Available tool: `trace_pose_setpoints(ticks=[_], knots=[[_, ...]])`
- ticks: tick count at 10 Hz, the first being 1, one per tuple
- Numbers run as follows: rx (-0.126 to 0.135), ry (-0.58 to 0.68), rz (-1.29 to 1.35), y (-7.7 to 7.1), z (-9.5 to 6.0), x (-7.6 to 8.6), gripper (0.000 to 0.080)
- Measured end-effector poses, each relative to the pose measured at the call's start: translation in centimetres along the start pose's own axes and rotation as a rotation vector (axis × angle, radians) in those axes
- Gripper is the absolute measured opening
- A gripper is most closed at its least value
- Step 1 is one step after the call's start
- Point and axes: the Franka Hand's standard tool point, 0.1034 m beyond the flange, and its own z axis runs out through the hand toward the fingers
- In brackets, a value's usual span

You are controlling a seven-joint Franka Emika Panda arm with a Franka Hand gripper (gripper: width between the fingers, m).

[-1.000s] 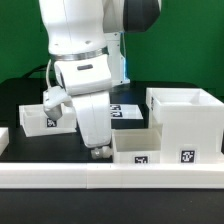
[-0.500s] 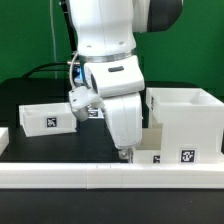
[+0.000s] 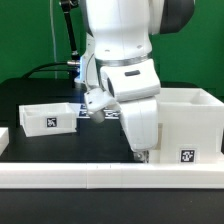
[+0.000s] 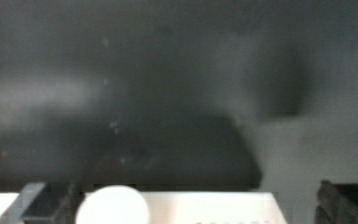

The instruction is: Assemble drawer

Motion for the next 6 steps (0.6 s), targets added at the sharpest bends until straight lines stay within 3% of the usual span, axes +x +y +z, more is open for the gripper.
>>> trace_pose_setpoints(ticks=[4,6], knots=[[0.007,0.002,0.028,0.4,-0.6,0.4,0.0649],[0.011,0.001,0.006,0.3,-1.0,-1.1,0.0649]])
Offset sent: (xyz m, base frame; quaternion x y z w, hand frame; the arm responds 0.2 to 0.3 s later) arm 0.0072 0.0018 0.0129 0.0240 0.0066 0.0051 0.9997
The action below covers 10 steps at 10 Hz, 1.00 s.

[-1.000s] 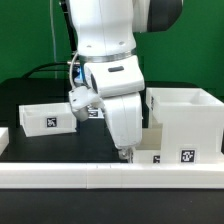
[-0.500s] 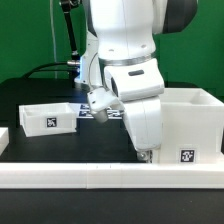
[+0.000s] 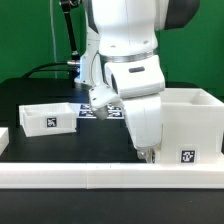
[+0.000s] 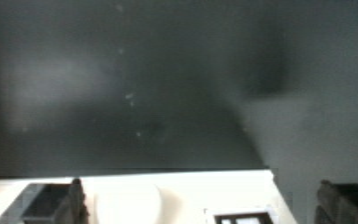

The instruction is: Assemble drawer

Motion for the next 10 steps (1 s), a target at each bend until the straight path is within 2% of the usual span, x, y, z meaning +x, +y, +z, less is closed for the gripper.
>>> trace_pose_setpoints(ticks=[1,2,4,5,6,7,8,9,10], knots=[[0.008,-0.005,-0.013,-0.2,-0.5,-1.6,0.0649],[0.005,-0.015,-0.020,-0.1,-1.5,-2.8,0.0649],[-0.022,-0.037,-0.032,0.0,-3.5,-4.6,0.0649],[-0.062,-0.051,-0.019,0.1,-5.1,-5.5,0.0649],[-0.128,-0.061,0.016,-0.6,-6.5,-6.4,0.0649],[-0.165,-0.059,0.076,-2.5,-7.0,-6.8,0.0649],[-0.187,-0.058,0.114,-4.8,-6.8,-7.0,0.0649],[-0.201,-0.060,0.162,-6.8,-6.0,-6.8,0.0649],[-0.189,-0.063,0.156,-8.0,-5.5,-6.9,0.0649]])
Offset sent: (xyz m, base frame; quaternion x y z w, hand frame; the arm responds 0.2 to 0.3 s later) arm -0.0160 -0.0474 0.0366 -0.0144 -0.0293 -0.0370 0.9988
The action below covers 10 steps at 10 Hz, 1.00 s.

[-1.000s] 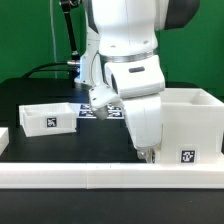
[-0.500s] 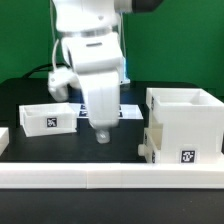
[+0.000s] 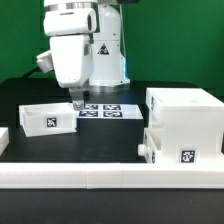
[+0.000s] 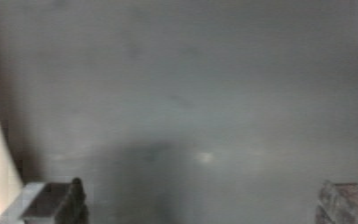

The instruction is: Assemble drawer

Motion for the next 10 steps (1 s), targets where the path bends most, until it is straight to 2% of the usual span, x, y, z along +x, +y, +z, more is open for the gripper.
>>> trace_pose_setpoints(ticks=[5,6,7,8,9,10], knots=[[-0.001,-0.002,0.020,0.2,0.0,-0.2,0.0649],[-0.011,-0.003,0.051,-0.1,0.0,-0.9,0.0649],[-0.024,-0.012,0.099,-1.0,-0.3,-2.7,0.0649],[-0.041,-0.021,0.165,-1.2,-1.3,-3.9,0.0649],[-0.068,-0.027,0.284,-1.6,-1.7,-4.6,0.0649],[-0.068,-0.031,0.387,-2.7,-1.7,-5.6,0.0649]])
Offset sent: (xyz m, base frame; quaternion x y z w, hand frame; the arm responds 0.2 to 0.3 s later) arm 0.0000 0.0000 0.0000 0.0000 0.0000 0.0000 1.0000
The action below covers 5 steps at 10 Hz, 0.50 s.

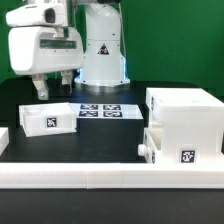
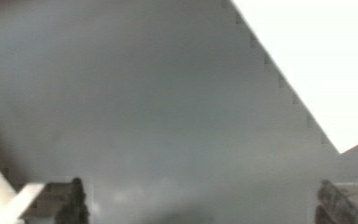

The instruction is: Assemble drawer

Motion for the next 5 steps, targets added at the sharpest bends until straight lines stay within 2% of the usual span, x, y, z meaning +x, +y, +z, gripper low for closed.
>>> trace_pose_setpoints(ticks=[1,5], knots=[[0.002,-0.004,0.091,-0.23,-0.08,-0.96,0.0649],[0.003,-0.003,0.365,-0.24,0.03,-0.57,0.0649]])
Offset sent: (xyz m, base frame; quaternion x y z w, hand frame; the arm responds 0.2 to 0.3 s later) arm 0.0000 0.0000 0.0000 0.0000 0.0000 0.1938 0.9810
